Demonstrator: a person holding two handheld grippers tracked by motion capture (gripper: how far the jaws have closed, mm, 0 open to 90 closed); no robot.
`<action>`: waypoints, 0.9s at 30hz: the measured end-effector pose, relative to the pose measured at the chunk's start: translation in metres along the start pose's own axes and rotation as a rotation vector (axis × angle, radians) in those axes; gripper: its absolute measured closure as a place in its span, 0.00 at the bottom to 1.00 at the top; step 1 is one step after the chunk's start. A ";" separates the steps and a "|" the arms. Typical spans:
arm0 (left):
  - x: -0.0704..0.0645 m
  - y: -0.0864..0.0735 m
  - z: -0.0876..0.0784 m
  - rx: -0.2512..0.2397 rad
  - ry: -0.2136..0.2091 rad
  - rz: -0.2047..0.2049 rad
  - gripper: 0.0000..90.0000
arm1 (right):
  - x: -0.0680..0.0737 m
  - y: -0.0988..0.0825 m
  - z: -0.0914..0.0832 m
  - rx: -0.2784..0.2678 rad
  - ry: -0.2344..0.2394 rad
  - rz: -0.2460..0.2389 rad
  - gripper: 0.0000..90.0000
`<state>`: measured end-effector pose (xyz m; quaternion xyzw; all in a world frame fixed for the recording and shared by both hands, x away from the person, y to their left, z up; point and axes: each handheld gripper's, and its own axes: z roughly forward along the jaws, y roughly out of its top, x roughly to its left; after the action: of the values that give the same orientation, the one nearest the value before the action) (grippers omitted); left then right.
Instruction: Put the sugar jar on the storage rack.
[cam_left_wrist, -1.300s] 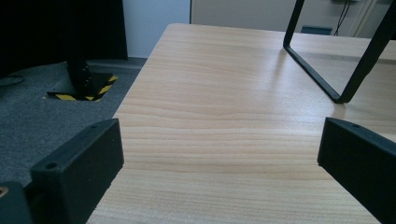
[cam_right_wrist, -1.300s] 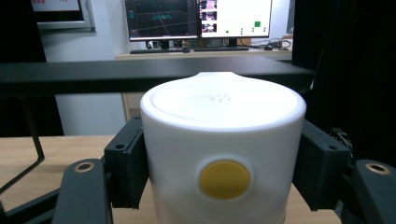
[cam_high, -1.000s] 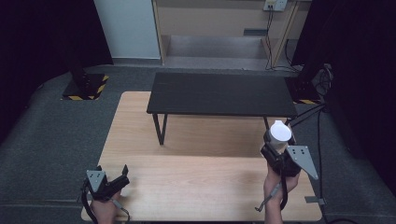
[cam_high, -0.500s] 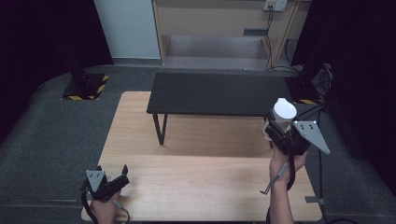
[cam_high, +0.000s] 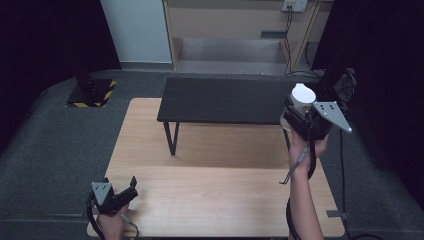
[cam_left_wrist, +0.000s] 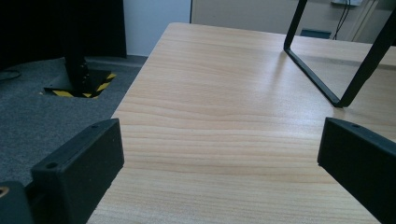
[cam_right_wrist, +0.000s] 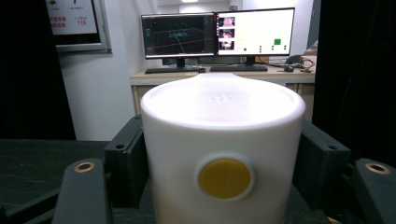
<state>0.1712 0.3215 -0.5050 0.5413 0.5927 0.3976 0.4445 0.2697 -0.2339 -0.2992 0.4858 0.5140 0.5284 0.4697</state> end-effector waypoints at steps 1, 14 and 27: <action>0.000 0.000 0.000 0.001 0.000 0.000 0.00 | 0.000 0.001 0.003 0.003 -0.001 0.000 0.34; 0.000 0.001 0.001 0.005 -0.002 0.011 0.00 | -0.007 0.008 0.049 0.012 0.001 -0.023 0.34; 0.000 0.002 0.001 0.011 -0.006 0.015 0.00 | -0.004 0.010 0.076 0.032 -0.022 -0.020 0.34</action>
<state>0.1730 0.3213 -0.5038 0.5494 0.5895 0.3960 0.4402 0.3460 -0.2315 -0.2891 0.4938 0.5223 0.5098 0.4727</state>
